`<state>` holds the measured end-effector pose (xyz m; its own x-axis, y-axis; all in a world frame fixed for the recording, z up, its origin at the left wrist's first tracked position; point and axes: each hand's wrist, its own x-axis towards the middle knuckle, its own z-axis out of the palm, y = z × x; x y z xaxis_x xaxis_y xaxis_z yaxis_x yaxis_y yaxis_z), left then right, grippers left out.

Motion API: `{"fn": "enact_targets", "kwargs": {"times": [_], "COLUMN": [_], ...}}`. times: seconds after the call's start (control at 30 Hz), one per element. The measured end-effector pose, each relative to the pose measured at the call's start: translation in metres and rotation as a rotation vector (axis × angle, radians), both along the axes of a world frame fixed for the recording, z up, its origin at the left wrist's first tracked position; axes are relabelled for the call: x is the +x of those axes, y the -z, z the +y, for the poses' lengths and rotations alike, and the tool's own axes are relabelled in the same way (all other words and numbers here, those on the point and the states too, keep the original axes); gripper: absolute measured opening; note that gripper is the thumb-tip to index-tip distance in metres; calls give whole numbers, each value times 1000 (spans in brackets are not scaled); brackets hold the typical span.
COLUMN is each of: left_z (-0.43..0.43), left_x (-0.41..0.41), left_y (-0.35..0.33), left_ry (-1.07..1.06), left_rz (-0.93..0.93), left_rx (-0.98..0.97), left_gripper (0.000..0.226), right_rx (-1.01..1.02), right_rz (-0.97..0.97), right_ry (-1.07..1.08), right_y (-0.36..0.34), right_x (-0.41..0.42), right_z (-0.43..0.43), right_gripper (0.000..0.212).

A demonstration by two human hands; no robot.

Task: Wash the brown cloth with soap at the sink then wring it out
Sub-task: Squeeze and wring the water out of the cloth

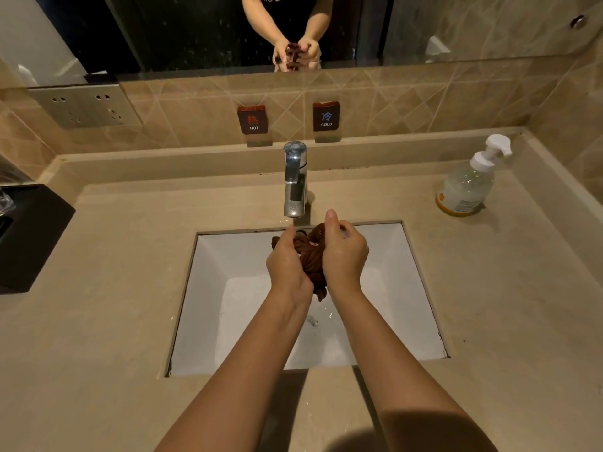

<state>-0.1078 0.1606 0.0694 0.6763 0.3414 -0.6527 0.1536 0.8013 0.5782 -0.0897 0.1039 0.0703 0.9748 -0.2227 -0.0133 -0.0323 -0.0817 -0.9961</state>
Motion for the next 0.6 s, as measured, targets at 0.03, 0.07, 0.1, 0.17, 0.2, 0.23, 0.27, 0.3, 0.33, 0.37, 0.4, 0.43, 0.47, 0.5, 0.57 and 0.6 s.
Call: {"fn": "enact_targets", "kwargs": {"times": [0.03, 0.07, 0.1, 0.17, 0.2, 0.23, 0.27, 0.3, 0.33, 0.37, 0.4, 0.43, 0.47, 0.5, 0.57, 0.6], "left_z": [0, 1, 1, 1, 2, 3, 3, 5, 6, 8, 11, 14, 17, 20, 30, 34], "left_x": [1, 1, 2, 2, 2, 2, 2, 3, 2, 2, 1, 1, 1, 0, 0, 1], "left_y": [3, 6, 8, 10, 11, 12, 10, 11, 10, 7, 5, 2, -2, -7, -17, -21], "left_ry": [3, 4, 6, 11, 16, 25, 42, 61, 80, 97, 116, 138, 156, 178, 212, 232], "left_rz": [8, 13, 17, 24, 27, 29, 29, 40, 42, 41, 37, 28, 0, -27, -63, -79], "left_rx": [-8, -17, -23, -32, -40, -40, -33, -18, -12, -6, 2, 13, 8, 0, 25, 62], "left_gripper": [22, 23, 25, 31, 32, 33, 33, 34, 35, 35, 34, 30, 32, 43, 48, 45], "right_rx": [-2, -5, -14, -42, -49, -50, -44, -22, 14, 59, 101, 124, 118, 74, -76, -140], "right_rz": [7, 13, 14, 13, 11, 7, 14, 28, 57, 102, 164, 227, 273, 288, 223, 182], "right_ry": [8, 15, 18, 14, 10, 7, 7, 9, 6, -10, -50, -115, -200, -295, -471, -537], "right_y": [2, 4, 5, 6, 6, 7, 7, 8, 8, 8, 8, 8, 6, 2, -8, -14], "right_x": [1, 3, 5, 8, 8, 9, 8, 8, 8, 9, 10, 13, 15, 18, 21, 23], "right_z": [-1, -1, -1, -2, -2, -2, -2, -2, -2, -1, -1, -4, -8, -15, -32, -41], "right_gripper": [39, 42, 44, 46, 46, 47, 48, 48, 47, 45, 43, 40, 37, 34, 29, 30]}}
